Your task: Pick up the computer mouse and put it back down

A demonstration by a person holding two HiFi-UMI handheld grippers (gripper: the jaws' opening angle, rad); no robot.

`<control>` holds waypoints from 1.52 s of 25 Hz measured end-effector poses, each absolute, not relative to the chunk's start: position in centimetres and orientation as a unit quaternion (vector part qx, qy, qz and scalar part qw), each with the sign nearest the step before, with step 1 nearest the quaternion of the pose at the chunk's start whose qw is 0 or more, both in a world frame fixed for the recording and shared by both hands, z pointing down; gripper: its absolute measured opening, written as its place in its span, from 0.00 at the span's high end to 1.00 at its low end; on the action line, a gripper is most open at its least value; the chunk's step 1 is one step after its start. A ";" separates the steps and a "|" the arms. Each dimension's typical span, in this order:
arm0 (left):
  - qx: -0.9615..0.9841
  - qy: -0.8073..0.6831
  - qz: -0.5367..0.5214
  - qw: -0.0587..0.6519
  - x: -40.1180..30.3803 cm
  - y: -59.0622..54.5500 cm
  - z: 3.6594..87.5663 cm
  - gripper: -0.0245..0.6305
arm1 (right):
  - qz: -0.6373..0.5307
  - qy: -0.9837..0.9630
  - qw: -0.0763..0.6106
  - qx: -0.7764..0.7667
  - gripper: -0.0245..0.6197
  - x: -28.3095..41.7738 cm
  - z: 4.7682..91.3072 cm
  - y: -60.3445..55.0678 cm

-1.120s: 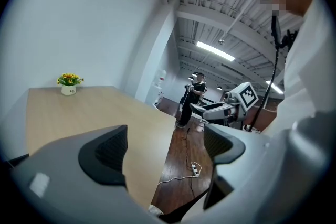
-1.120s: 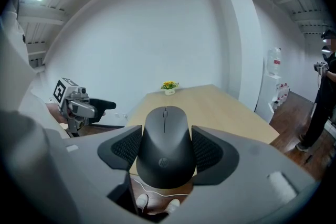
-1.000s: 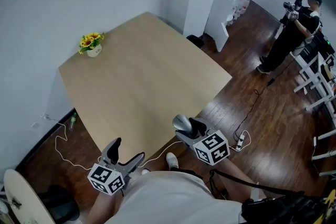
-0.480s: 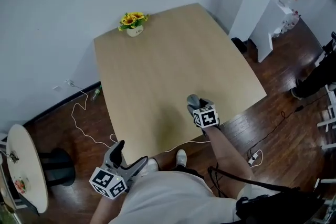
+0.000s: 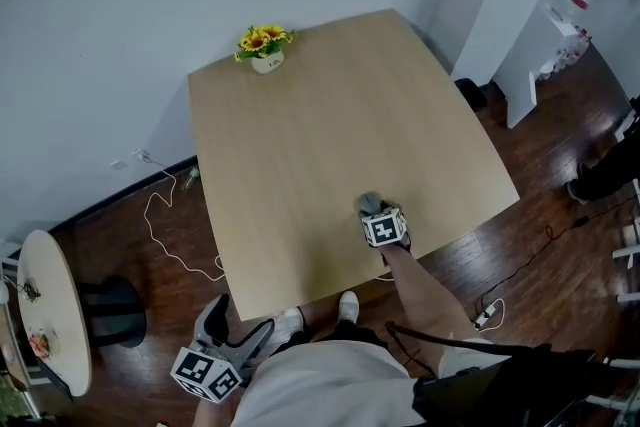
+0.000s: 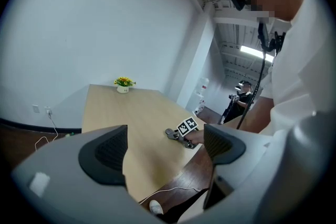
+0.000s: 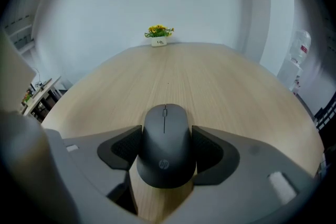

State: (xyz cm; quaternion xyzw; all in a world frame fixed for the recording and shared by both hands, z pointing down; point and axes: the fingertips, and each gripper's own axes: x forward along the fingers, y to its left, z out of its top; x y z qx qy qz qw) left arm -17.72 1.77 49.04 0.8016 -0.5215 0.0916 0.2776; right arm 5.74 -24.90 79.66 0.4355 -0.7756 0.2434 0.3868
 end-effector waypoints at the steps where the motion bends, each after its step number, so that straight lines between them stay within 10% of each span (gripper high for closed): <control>1: 0.802 -0.522 0.092 0.277 -17.7 1.6 49.1 0.31 | 0.242 -0.777 0.386 0.435 0.50 5.7 79.7 -25.0; 38: 0.928 -0.275 0.081 0.237 -12.8 -3.3 48.1 0.31 | 0.189 -0.825 0.236 0.478 0.29 5.1 51.1 -2.3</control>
